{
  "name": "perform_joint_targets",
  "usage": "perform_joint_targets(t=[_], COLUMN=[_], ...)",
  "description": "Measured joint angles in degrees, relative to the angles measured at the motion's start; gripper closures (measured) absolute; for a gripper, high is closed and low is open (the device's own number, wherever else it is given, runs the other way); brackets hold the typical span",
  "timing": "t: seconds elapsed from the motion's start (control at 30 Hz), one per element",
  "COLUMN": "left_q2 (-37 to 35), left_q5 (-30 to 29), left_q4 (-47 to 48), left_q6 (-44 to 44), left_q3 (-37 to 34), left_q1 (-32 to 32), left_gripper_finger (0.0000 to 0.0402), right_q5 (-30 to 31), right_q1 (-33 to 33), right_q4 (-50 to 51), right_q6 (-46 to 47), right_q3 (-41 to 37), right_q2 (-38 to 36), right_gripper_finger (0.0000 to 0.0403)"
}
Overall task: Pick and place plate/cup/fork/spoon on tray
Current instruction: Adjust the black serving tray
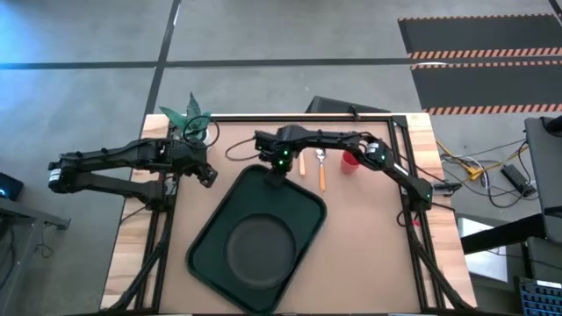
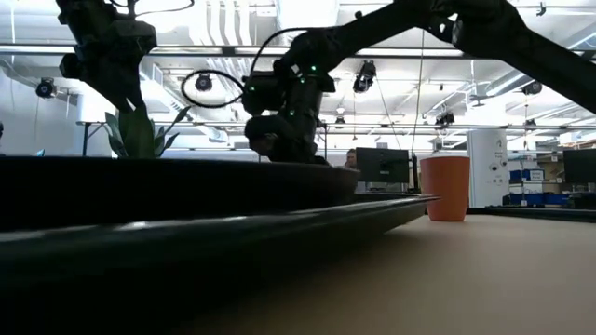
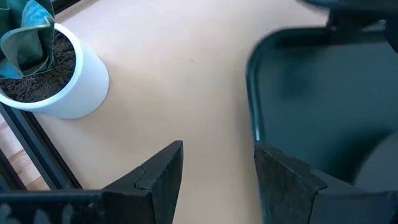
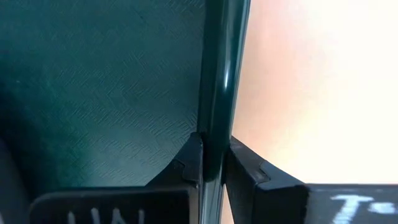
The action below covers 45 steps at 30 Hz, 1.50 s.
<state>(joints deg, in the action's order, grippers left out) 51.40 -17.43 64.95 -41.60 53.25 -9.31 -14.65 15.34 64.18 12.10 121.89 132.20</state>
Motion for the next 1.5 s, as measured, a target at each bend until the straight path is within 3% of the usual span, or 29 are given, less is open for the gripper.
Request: perform_joint_targets(t=[0.27, 0.43, 0.67, 0.87, 1.13, 1.5], left_q2=[0.0, 0.0, 0.0, 0.0, -0.3, -0.9], left_q5=[0.0, 0.0, 0.0, 1.5, 3.5, 3.8], left_q4=[0.0, 0.0, 0.0, 2.2, 3.1, 2.9], left_q6=[0.5, 0.5, 0.3, 0.0, -0.1, -0.1], left_q3=[0.0, 0.0, 0.0, -0.3, -5.1, -7.0], left_q1=[0.0, 0.0, 0.0, 0.0, 0.0, 0.0], left_gripper_finger=[0.0222, 0.0222, 0.0222, 0.0222, 0.0222, 0.0222], right_q5=[2.2, 2.4, 9.1, 9.2, 14.1, 15.3], right_q1=[-2.7, -1.3, 0.5, 0.1, -1.4, -4.1], right_q4=[2.1, 2.4, 1.4, 1.9, 10.1, 16.4], right_q6=[1.5, 2.1, 8.2, 10.8, 15.1, 21.7], right_q3=[0.0, 0.0, 0.0, 0.0, 0.0, -0.1], right_q2=[-0.5, -0.8, -1.2, -1.3, -2.5, -4.8], right_gripper_finger=[0.0376, 0.0376, 0.0376, 0.0376, 0.0376, 0.0376])
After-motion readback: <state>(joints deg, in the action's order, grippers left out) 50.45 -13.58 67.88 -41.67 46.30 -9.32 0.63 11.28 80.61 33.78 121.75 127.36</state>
